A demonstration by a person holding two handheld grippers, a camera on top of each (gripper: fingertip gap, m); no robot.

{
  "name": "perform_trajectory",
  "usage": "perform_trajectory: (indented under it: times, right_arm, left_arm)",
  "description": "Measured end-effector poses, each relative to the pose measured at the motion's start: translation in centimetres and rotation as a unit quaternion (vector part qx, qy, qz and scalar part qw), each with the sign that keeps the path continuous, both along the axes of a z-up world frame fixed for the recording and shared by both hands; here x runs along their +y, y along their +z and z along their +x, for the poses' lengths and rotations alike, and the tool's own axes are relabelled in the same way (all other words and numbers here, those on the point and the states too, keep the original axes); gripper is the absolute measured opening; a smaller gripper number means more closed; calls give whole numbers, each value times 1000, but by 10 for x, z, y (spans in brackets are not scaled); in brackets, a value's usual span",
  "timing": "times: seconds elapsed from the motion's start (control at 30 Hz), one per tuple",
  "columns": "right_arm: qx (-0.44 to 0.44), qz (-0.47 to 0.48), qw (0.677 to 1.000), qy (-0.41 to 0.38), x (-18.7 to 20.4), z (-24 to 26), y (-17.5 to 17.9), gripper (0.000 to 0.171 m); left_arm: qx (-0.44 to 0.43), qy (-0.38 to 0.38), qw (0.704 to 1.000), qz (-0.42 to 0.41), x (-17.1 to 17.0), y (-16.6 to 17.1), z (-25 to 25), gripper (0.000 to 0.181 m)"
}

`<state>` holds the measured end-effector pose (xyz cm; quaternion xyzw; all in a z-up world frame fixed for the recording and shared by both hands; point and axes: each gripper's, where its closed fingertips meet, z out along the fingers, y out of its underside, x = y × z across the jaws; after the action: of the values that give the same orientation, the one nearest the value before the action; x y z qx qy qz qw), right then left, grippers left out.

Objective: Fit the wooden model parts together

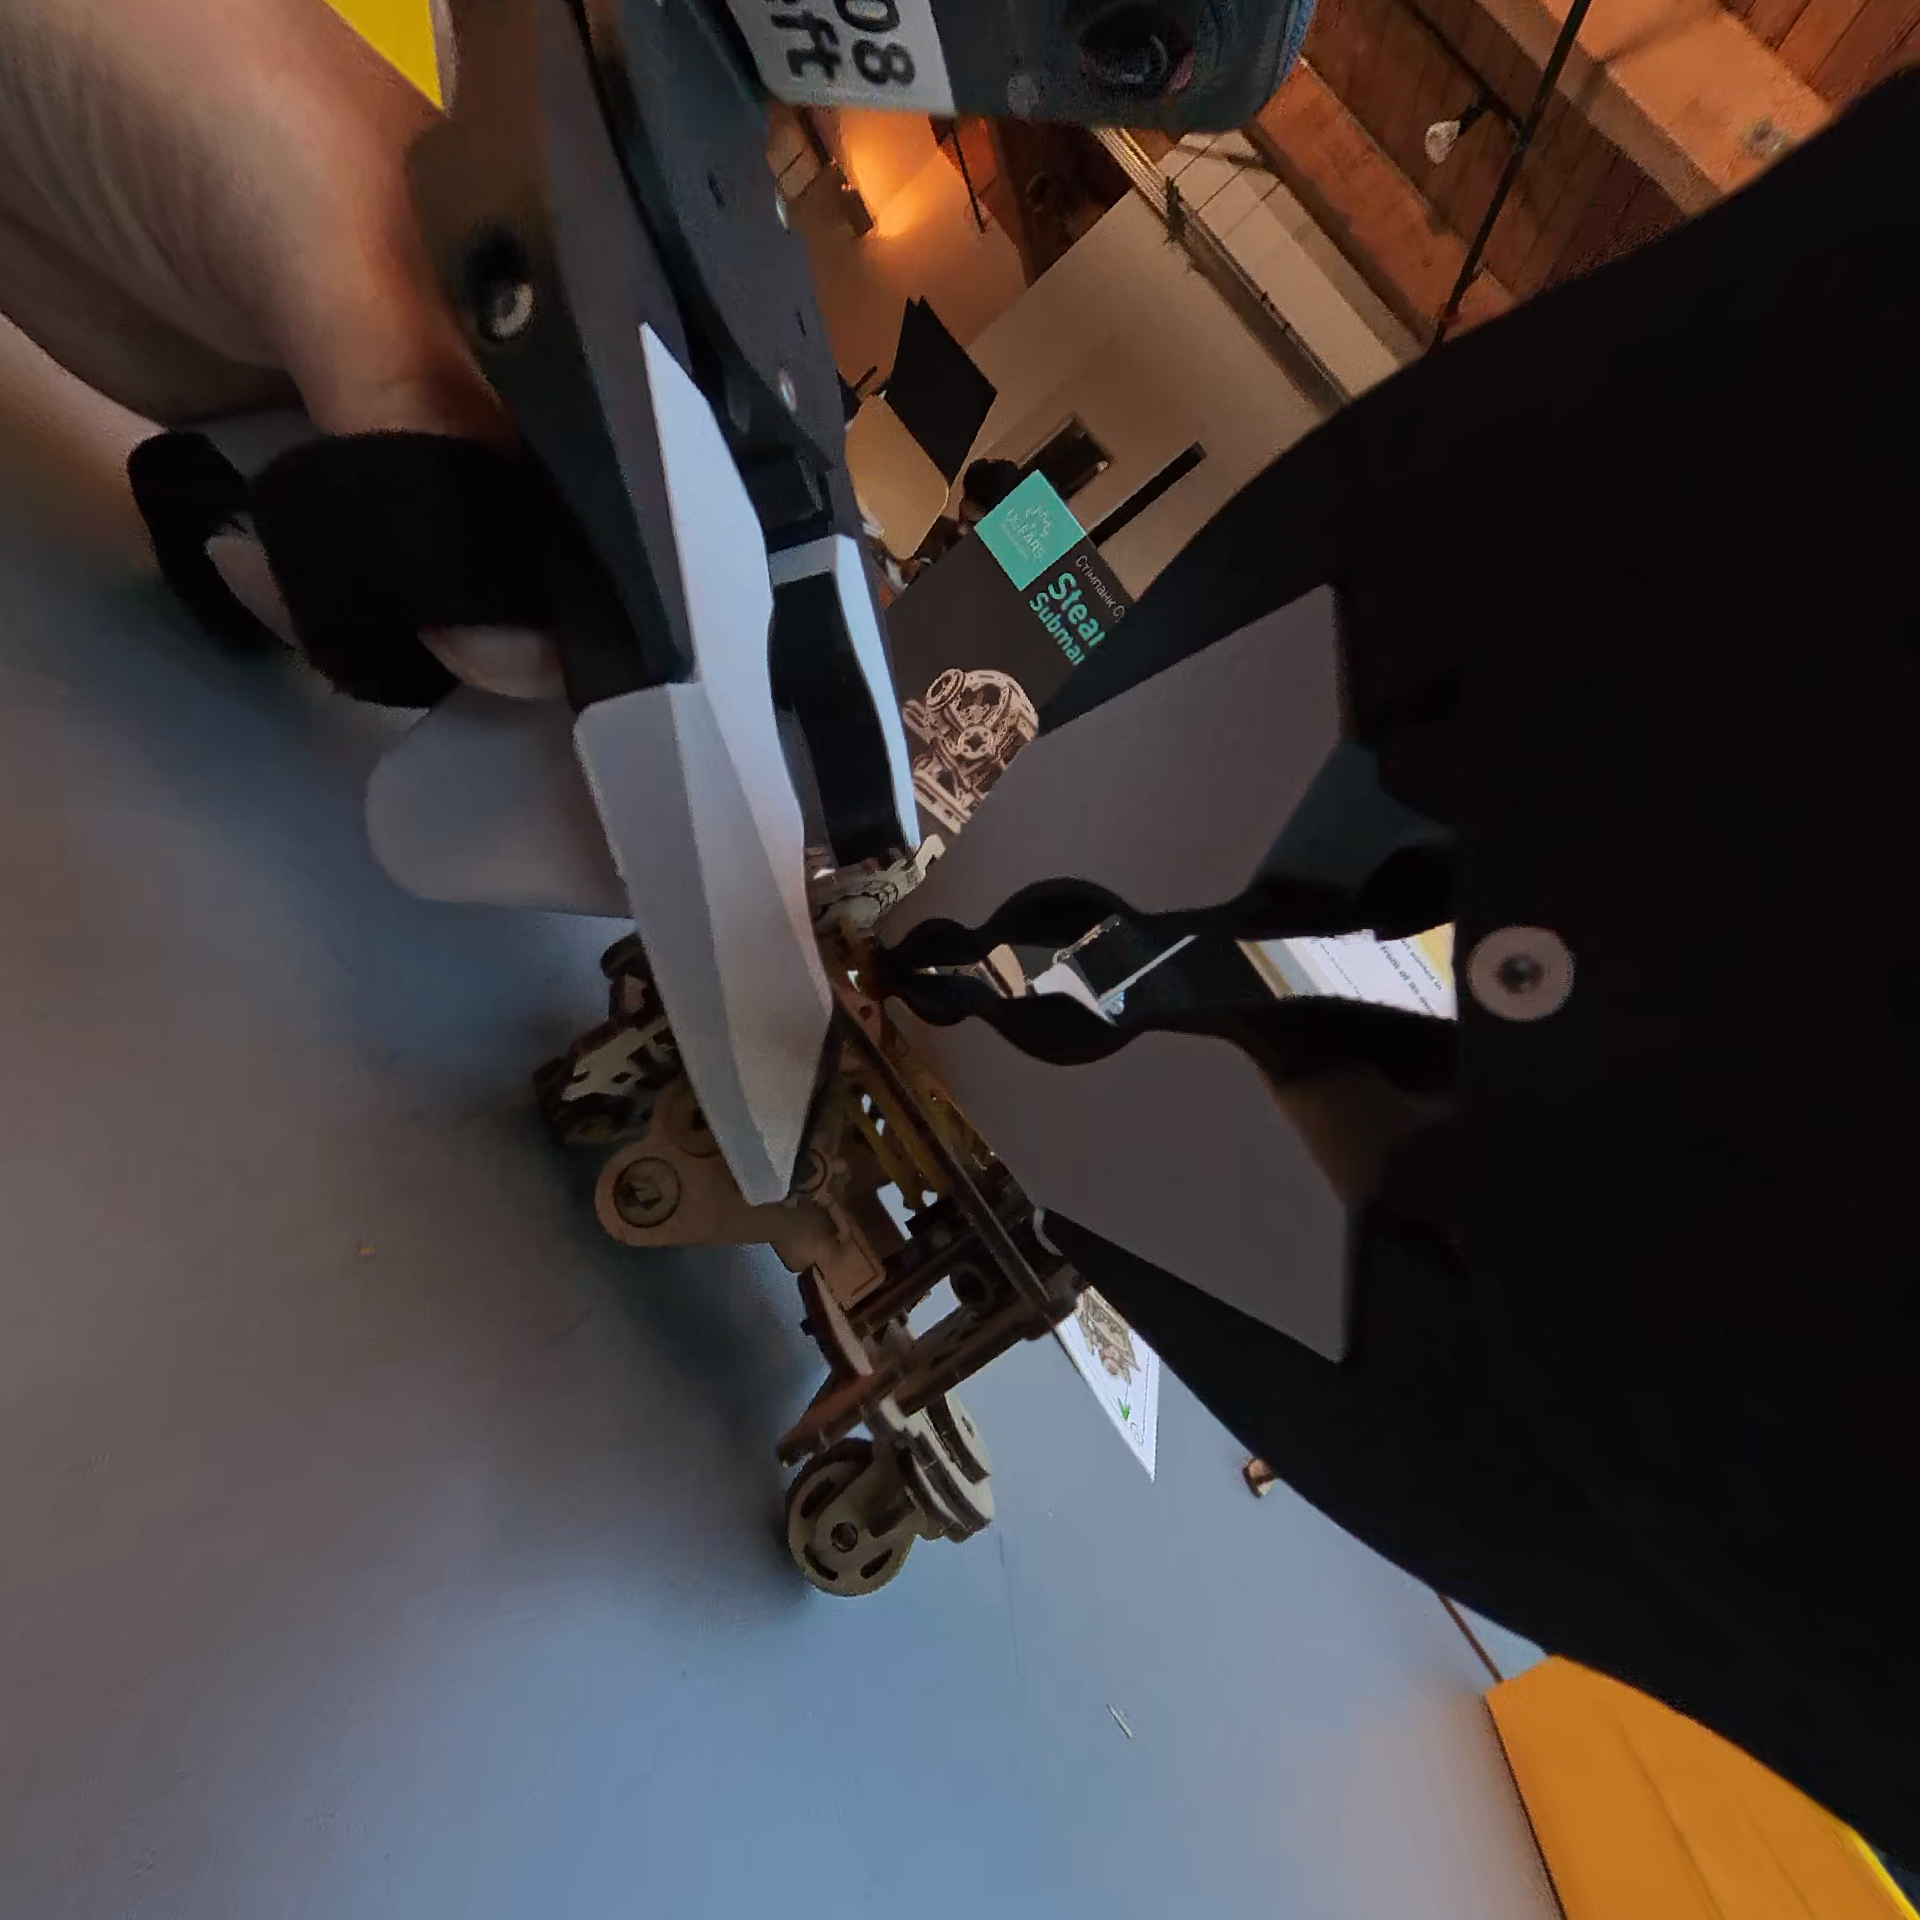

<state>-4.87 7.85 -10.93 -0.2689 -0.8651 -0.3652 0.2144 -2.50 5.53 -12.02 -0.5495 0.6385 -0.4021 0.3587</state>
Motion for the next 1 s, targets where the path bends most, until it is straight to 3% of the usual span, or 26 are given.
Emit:
perform_trajectory:
  times: [0.6,1.0]
  right_arm:
    - [-54,-85,995,9,-5,5,-3,0]
    - [-60,-83,995,13,-6,7,-3,0]
  left_arm:
    - [2,-4,1000,-1,-1,-1,0,69]
    - [2,-6,1000,-3,-1,0,0,69]
